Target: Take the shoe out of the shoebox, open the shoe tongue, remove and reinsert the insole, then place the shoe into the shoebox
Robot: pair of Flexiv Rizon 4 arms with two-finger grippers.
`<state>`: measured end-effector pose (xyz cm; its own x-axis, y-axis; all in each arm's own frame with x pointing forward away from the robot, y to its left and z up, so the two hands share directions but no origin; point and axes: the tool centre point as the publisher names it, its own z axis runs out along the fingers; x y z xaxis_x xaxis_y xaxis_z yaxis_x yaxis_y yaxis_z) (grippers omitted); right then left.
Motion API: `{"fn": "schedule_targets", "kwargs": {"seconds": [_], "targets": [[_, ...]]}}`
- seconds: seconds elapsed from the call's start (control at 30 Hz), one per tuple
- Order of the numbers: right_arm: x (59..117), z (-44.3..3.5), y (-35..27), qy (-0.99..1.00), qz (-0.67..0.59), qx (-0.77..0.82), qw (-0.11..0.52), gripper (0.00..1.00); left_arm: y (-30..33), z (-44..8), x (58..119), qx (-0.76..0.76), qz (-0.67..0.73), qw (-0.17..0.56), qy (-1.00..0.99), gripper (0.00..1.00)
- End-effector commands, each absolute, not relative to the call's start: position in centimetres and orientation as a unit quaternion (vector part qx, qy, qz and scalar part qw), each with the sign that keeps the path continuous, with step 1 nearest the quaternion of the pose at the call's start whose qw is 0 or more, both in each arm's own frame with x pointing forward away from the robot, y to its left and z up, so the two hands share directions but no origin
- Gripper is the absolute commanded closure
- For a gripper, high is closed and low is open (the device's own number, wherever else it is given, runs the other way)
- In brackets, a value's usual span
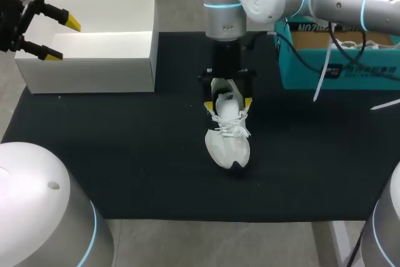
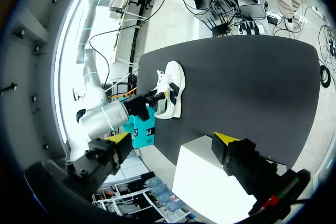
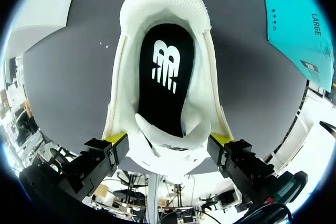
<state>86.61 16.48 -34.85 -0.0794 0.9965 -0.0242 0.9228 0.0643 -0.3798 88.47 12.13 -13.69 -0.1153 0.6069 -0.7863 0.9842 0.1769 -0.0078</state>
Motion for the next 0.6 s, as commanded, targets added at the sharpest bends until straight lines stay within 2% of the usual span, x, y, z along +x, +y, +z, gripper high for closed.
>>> {"fn": "schedule_targets", "kwargs": {"seconds": [0.03,0.2,0.23,0.27,0.3,0.6], "targets": [[85.7,-32.8,17.0,-0.72,0.149,-0.67,0.105,0.0,12.1,-13.6,88.5,0.576,-0.283,0.332,0.692,0.0],[84.8,-31.2,17.5,-0.718,0.138,-0.677,0.085,0.0,12.1,-13.6,88.5,0.576,-0.283,0.332,0.692,0.0],[84.6,-31.0,17.7,-0.717,0.138,-0.679,0.079,0.13,12.1,-13.6,88.5,0.576,-0.283,0.332,0.692,0.0],[84.6,-31.0,17.7,-0.713,0.138,-0.683,0.071,0.52,12.1,-13.6,88.5,0.576,-0.283,0.332,0.692,0.0],[84.6,-31.0,17.8,-0.709,0.139,-0.688,0.065,1.0,12.1,-13.6,88.5,0.576,-0.283,0.332,0.692,0.0],[85.3,-31.5,17.5,-0.71,0.095,-0.697,0.026,1.0,12.1,-13.6,88.5,0.576,-0.283,0.332,0.692,0.0]]}}
